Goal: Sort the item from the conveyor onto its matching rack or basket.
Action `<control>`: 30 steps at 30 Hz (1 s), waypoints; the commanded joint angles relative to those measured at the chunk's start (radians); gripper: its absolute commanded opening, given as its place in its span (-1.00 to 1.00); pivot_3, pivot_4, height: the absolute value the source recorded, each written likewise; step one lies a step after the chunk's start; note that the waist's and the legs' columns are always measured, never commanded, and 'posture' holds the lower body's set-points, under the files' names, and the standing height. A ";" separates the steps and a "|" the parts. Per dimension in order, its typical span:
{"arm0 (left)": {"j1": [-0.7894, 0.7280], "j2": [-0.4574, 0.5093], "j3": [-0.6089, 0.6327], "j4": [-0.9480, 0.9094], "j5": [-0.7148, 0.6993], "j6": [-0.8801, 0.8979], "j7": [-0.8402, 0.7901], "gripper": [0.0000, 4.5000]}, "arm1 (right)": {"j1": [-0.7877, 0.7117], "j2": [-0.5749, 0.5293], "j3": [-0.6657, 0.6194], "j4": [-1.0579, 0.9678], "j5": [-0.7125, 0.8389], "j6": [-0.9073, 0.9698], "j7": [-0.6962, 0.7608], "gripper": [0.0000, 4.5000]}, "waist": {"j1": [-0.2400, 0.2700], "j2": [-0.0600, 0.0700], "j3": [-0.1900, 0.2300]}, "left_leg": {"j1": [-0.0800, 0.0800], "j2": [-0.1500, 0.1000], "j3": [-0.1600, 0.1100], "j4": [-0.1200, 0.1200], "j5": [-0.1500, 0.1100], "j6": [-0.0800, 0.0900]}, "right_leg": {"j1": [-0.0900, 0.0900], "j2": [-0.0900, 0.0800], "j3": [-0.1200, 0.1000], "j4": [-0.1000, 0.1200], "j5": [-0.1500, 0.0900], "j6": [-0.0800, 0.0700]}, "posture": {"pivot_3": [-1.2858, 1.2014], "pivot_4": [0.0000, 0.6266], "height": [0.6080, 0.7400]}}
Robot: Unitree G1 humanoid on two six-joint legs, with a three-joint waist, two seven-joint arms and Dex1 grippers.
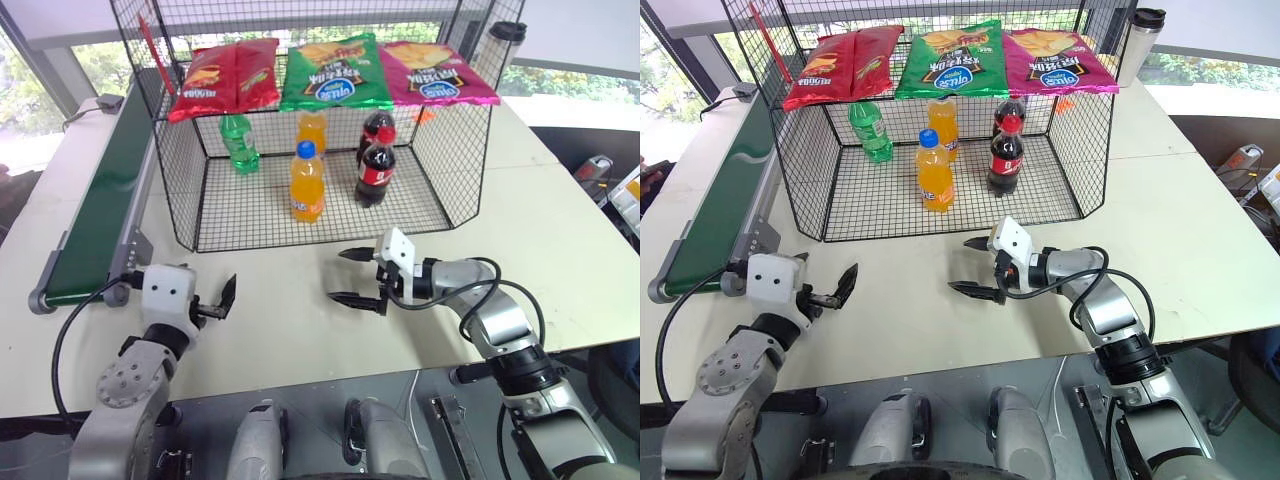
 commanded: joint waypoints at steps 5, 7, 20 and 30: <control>-0.003 0.000 -0.014 -0.051 0.004 -0.011 0.008 0.99 | -0.010 -0.002 -0.014 -0.027 0.013 -0.014 0.007 1.00 | 0.000 0.000 0.000 | 0.000 0.000 0.000 0.000 0.000 0.000 | 0.000 0.000 0.000 0.000 0.000 0.000 | 0.03 -0.52 1.00; -0.002 0.001 -0.014 -0.046 0.005 -0.018 0.007 0.99 | -0.008 -0.003 -0.015 -0.028 0.014 -0.014 0.007 1.00 | 0.000 0.000 0.000 | 0.000 0.000 0.000 0.000 0.000 0.000 | 0.000 0.000 0.000 0.000 0.000 0.000 | 0.03 -0.52 1.00; 0.006 0.002 -0.024 -0.059 0.002 -0.012 0.007 0.99 | -0.008 -0.004 -0.014 -0.024 0.009 -0.025 0.006 1.00 | 0.000 0.000 0.000 | 0.000 0.000 0.000 0.000 0.000 0.000 | 0.000 0.000 0.000 0.000 0.000 0.000 | 0.03 -0.52 1.00; 0.011 -0.003 -0.022 -0.063 0.002 -0.014 0.009 0.99 | -0.011 -0.002 -0.011 -0.024 0.011 -0.024 0.008 1.00 | 0.000 0.000 0.000 | 0.000 0.000 0.000 0.000 0.000 0.000 | 0.000 0.000 0.000 0.000 0.000 0.000 | 0.03 -0.52 1.00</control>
